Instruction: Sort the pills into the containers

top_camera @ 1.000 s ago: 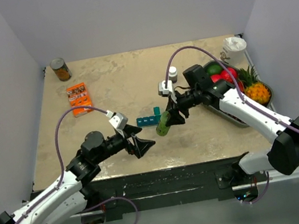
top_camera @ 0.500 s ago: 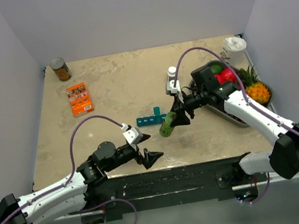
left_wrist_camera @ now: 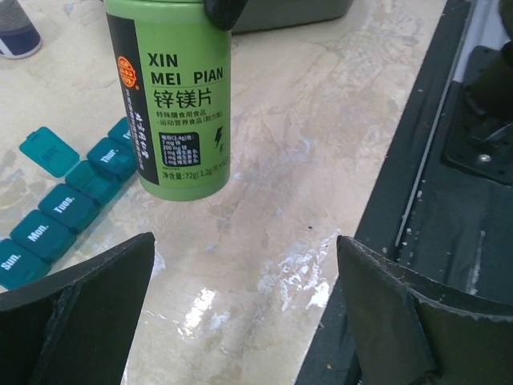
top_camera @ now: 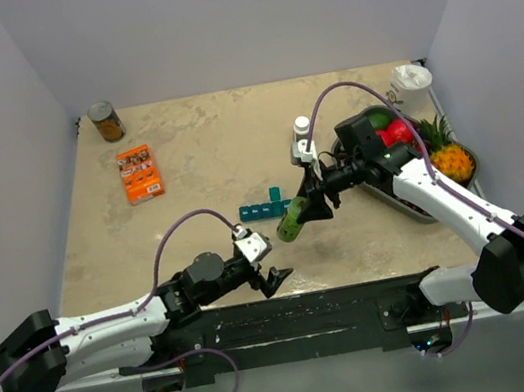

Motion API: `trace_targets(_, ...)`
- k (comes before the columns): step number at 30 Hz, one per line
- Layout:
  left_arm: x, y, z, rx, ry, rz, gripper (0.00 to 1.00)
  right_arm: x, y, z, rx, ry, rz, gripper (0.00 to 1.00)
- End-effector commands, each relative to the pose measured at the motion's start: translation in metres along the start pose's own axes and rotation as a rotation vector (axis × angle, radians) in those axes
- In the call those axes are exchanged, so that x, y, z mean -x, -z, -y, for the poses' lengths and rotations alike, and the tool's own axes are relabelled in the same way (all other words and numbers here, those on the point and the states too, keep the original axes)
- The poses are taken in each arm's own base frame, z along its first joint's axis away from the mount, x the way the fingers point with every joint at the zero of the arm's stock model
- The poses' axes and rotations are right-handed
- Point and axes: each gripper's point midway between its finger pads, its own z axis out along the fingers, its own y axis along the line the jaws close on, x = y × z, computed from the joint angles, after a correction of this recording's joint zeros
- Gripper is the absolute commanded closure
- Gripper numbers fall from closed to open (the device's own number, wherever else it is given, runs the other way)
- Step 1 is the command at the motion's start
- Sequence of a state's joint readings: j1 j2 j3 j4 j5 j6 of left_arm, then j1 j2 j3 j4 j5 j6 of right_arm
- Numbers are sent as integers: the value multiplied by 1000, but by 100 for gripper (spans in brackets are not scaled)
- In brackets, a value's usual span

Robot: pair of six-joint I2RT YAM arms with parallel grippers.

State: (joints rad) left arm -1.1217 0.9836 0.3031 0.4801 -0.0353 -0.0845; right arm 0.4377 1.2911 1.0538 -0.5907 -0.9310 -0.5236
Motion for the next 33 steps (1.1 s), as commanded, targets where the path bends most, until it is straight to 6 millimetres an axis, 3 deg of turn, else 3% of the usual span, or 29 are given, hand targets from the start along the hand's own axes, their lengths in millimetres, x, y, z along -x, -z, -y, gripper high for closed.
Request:
trace_targets(1,56,-14,-14,102,-95,168,0,13,-1,-8,61,19,58,96)
trace_targets(17,65,-46,-21,145,-180,179,3,11,-6,-15,131,-11,72,96)
trace_targets(23,68,-55,-28,188,-186,168,11,11,-7,-16,145,-16,75,96)
trace_targets(29,59,-59,-23,160,-186,146,28,11,-7,-17,156,-16,78,96)
trace_targets(31,57,-60,-21,144,-186,141,42,11,-8,-18,160,-16,77,96)
trace_targets(33,54,-60,-18,130,-189,128,63,11,-7,-18,160,-13,78,96)
